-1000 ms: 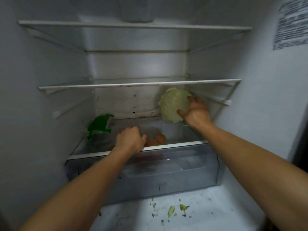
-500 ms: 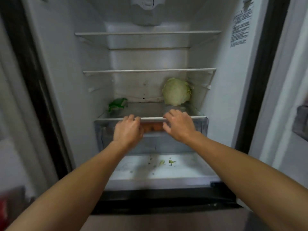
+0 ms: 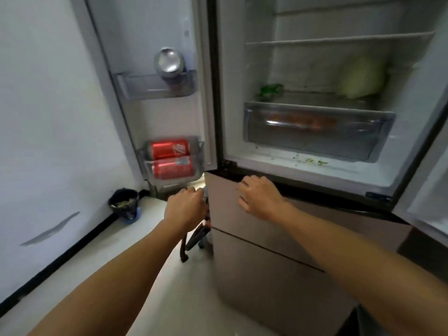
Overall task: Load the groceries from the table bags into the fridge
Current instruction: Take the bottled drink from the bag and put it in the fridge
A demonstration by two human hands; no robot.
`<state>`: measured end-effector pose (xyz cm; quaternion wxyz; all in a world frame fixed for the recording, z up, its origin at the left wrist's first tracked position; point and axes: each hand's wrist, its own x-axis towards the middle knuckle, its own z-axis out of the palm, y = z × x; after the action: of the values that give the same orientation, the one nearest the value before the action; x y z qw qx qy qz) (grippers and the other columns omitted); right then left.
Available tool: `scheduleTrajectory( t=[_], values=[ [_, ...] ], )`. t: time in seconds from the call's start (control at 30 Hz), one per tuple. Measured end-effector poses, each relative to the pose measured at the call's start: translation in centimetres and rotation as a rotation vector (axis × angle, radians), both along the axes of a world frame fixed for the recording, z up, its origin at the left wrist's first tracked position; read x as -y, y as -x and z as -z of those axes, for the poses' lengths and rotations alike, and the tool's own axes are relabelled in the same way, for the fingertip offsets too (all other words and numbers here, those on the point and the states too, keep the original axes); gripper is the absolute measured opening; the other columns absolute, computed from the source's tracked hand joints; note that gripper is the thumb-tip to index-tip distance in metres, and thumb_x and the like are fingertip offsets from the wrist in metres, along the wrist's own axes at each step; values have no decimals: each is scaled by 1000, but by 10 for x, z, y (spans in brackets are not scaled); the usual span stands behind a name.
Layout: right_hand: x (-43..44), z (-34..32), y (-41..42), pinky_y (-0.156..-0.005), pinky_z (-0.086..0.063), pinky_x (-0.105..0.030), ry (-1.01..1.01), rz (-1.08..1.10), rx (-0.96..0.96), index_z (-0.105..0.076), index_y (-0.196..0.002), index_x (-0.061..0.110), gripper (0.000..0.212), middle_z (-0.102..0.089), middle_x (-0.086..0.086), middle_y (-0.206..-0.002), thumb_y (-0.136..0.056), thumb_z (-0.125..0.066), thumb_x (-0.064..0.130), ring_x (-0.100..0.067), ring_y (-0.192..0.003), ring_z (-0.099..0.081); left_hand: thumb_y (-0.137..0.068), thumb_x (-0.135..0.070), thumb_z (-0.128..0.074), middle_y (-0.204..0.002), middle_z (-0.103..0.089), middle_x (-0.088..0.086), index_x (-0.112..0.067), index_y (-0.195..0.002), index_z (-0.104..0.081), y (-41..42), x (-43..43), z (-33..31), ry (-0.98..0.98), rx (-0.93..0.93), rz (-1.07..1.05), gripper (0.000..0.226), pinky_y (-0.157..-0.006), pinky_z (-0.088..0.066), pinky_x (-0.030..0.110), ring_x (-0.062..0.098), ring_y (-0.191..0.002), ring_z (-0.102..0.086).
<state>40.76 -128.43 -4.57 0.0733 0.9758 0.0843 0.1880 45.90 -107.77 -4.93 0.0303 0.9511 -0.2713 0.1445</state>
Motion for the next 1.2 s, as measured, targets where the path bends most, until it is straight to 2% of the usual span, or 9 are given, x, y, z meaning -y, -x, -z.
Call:
scheduleTrajectory(
  t=[0.13,0.2,0.37,0.6,0.77,0.87,0.97,1.07,1.2],
  values=[
    [-101,22,2,-61,-45,-35,30,-202,-48,-65,-80,12,18,-62,-9,-82,-67,-73,22,-31,-74,-61,-93,-30,-45,-110,-59,6,-14,-108,-56,37,-113,14,-92,-53,-185,25,-72,-46,37,28,-102,-56],
    [-158,33,3,-58,-46,-37,23,-292,-22,-64,-76,12,17,-60,-8,-80,-63,-71,19,-31,-70,-59,-93,-29,-44,-109,-57,5,-14,-106,-55,59,-175,19,-93,-76,-300,23,-74,-45,37,27,-100,-55],
    [-320,43,32,-57,-48,-34,73,-503,0,-67,-79,13,17,-64,-9,-91,-65,-68,22,-30,-71,-60,-92,-28,-43,-105,-55,5,-15,-101,-55,140,-338,31,-143,-93,-536,19,-79,-39,34,24,-96,-51],
    [-562,48,123,-68,-53,-40,48,-797,11,-70,-91,11,25,-66,-14,-111,-69,-75,23,-31,-87,-64,-93,-33,-44,-114,-53,4,-19,-110,-56,283,-560,29,-237,-150,-808,25,-89,-39,37,23,-106,-49],
    [-703,41,172,-81,-50,-37,49,-1007,28,-63,-107,16,24,-60,-6,-112,-85,-60,25,-25,-96,-58,-92,-31,-42,-113,-53,4,-18,-110,-55,361,-678,26,-232,-153,-1006,26,-87,-40,37,23,-105,-48],
    [-777,38,188,-85,-48,-36,53,-1111,33,-62,-110,16,25,-59,-6,-113,-88,-57,26,-23,-98,-57,-92,-31,-42,-112,-54,2,-19,-111,-56,394,-733,31,-182,-153,-1103,26,-87,-43,35,21,-103,-49],
    [-849,42,196,-89,-48,-39,91,-1190,27,-59,-115,17,28,-56,-7,-121,-92,-51,29,-24,-103,-56,-94,-31,-42,-118,-52,3,-19,-117,-54,417,-785,39,-164,-170,-1183,28,-92,-40,36,21,-108,-49],
    [-923,50,197,-86,-47,-39,112,-1250,33,-57,-113,18,27,-54,-6,-122,-91,-48,31,-24,-102,-54,-94,-31,-43,-123,-50,4,-19,-123,-51,430,-844,43,-183,-179,-1249,33,-95,-40,37,23,-113,-47],
    [-1026,55,189,-82,-47,-41,116,-1309,31,-55,-113,16,28,-52,-9,-121,-90,-47,30,-27,-100,-53,-94,-34,-45,-122,-50,5,-19,-119,-52,433,-929,36,-192,-166,-1311,30,-94,-38,38,25,-114,-46]
  ],
)
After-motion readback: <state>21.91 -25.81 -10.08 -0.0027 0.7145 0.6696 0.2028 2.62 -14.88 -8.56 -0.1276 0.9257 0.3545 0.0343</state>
